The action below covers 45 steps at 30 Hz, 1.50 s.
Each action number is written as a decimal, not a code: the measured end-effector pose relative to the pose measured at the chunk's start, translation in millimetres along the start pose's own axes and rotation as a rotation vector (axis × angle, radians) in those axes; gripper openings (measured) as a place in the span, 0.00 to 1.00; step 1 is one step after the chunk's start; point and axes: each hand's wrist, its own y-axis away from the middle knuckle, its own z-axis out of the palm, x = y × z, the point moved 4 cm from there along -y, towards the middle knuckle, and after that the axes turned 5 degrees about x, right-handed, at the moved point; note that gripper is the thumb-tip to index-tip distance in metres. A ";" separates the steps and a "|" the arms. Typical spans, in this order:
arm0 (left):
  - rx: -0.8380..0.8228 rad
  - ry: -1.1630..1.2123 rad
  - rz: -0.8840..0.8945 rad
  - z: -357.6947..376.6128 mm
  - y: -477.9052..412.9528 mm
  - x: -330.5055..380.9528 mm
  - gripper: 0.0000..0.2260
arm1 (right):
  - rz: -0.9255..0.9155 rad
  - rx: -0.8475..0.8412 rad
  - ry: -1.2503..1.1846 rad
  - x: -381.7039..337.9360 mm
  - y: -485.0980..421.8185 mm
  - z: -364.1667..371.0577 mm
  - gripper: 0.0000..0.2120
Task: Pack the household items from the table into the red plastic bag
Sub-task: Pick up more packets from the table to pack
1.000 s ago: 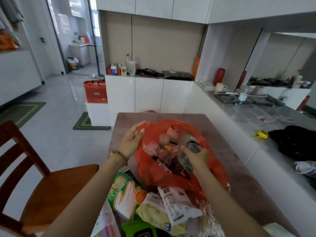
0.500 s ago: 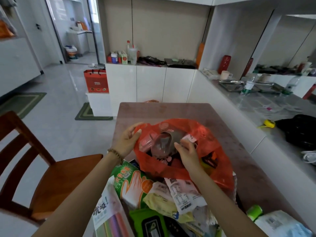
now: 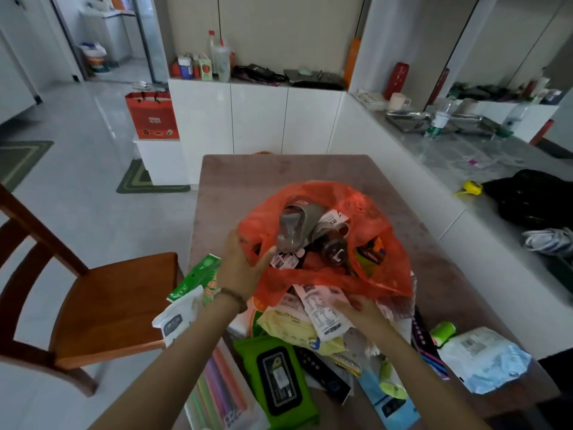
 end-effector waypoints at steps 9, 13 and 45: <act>-0.057 -0.037 0.247 13.6 87.3 -3.3 0.20 | 0.320 -0.050 -0.211 12.8 -8.0 0.3 0.20; -0.685 -0.087 -0.472 30.1 123.2 -42.3 0.25 | 0.202 -0.242 -0.322 10.1 3.9 10.7 0.18; -0.326 0.471 -0.421 69.2 123.0 -31.8 0.06 | 0.048 -0.142 -0.543 22.6 68.0 32.8 0.06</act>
